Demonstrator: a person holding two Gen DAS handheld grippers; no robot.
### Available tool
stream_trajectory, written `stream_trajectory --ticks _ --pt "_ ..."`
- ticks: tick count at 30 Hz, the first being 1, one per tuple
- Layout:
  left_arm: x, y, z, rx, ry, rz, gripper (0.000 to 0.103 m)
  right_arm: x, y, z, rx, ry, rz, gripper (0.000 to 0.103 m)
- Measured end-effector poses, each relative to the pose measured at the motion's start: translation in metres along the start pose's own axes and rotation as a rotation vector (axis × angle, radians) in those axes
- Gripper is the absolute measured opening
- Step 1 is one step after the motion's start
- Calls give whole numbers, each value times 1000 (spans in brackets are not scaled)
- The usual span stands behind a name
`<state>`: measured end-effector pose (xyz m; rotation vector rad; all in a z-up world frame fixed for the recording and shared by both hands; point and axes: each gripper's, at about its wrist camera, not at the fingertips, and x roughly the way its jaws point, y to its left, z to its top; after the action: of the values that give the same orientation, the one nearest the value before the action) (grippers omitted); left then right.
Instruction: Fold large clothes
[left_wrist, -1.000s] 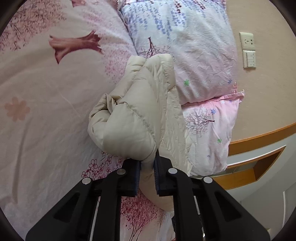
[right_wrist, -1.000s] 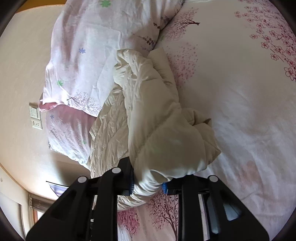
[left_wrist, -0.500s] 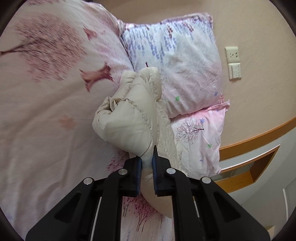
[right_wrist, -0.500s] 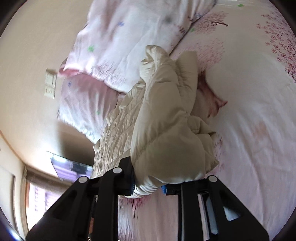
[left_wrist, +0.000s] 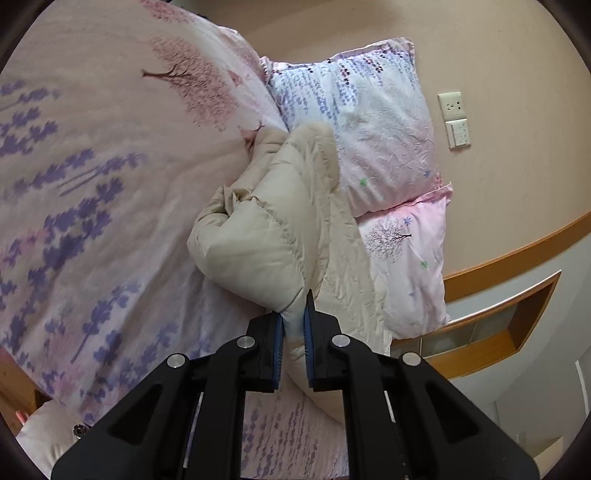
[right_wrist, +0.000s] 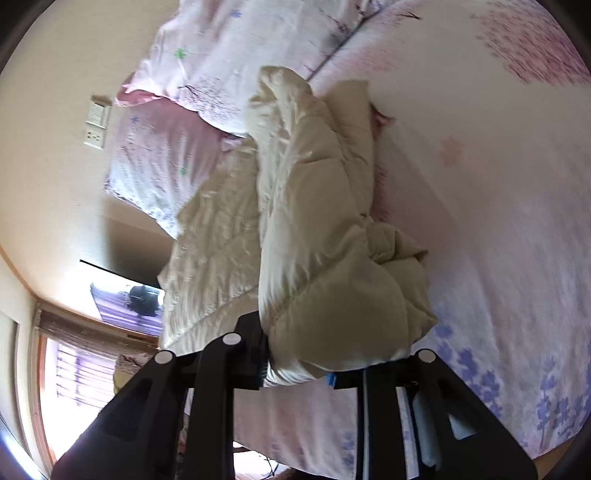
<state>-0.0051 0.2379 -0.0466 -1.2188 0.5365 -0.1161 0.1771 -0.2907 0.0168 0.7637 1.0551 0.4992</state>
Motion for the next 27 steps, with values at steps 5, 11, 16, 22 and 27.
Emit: stream_trajectory --ticks 5,11,16,22,27 --pt "3 5 2 -22 14 9 11 -14 1 -8 -51 -68 -101 56" --pt "3 0 0 28 6 39 44 -44 32 -8 -197 -325 -363 62" --pt "3 -9 0 80 -13 68 54 -21 104 -17 -480 -398 -409 62" --pt "11 -16 4 104 -14 112 59 62 171 -25 -679 -217 -312 52" --pt "15 -15 7 86 -31 132 59 113 195 -34 -763 -141 -343 50"
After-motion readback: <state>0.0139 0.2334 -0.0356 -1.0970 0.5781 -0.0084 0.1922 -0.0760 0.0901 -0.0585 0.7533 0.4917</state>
